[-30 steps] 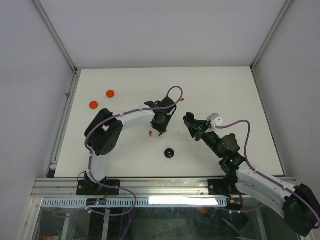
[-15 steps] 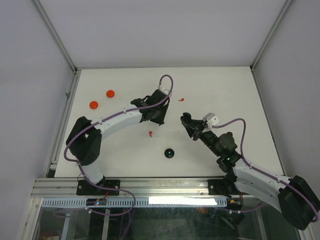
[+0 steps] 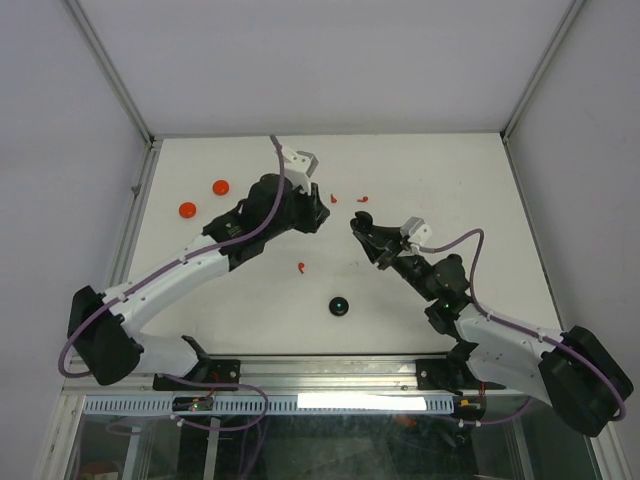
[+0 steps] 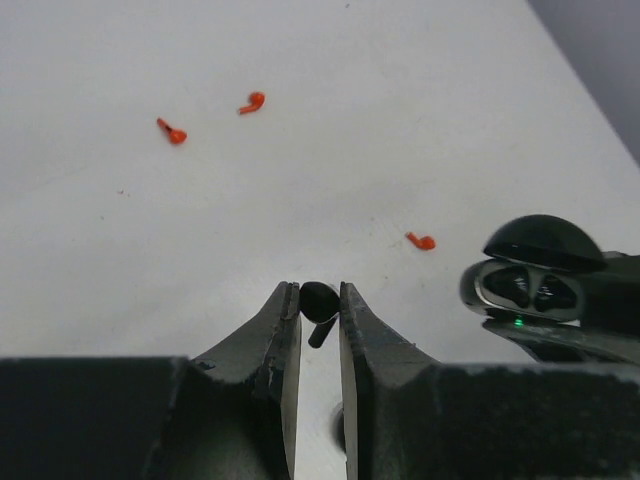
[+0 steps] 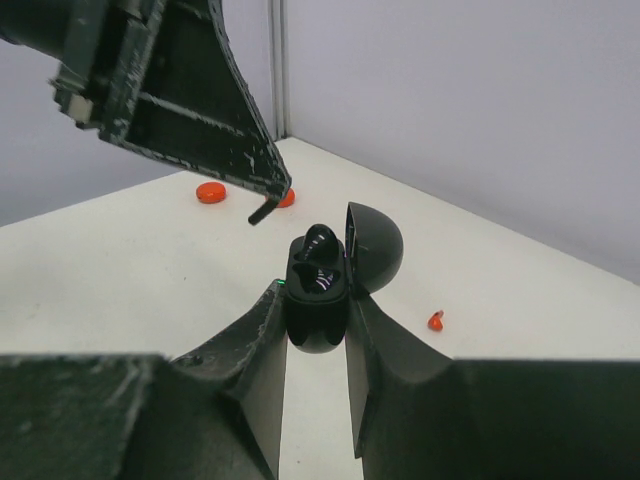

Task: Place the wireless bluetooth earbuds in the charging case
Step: Place the earbud in the charging case.

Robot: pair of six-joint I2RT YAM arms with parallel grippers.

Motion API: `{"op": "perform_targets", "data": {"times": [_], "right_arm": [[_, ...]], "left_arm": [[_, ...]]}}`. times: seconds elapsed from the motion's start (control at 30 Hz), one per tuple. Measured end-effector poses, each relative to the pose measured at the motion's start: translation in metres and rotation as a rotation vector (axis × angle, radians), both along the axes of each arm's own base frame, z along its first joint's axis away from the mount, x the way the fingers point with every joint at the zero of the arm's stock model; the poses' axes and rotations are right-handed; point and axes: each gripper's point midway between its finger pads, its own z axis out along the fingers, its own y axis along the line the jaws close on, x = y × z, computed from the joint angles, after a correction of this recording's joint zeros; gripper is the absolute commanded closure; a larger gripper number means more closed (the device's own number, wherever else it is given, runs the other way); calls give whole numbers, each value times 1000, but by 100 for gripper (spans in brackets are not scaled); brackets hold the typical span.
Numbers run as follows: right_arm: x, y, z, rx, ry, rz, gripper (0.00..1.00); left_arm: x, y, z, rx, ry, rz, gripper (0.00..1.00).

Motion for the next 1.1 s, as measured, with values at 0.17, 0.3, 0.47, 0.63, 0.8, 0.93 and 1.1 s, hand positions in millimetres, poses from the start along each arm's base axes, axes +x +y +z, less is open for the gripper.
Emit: {"op": "perform_targets", "data": {"times": [0.17, 0.3, 0.47, 0.63, 0.8, 0.93, 1.1], "right_arm": [[3, 6, 14, 25, -39, 15, 100], [5, 10, 14, 33, -43, 25, 100], [6, 16, 21, 55, -48, 48, 100], [4, 20, 30, 89, -58, 68, 100], [1, 22, 34, 110, -59, 86, 100], [0, 22, 35, 117, -57, 92, 100], [0, 22, 35, 119, -54, 92, 100]], "left_arm": [[-13, 0, 54, -164, -138, -46, 88], [-22, -4, 84, -281, -225, -95, 87], [-32, -14, 95, -373, -282, -171, 85], [-40, -23, 98, -441, -319, -235, 86], [-44, -32, 107, -485, -363, -273, 87], [-50, -43, 109, -505, -377, -306, 87], [-54, -54, 102, -495, -375, -325, 88]]}}
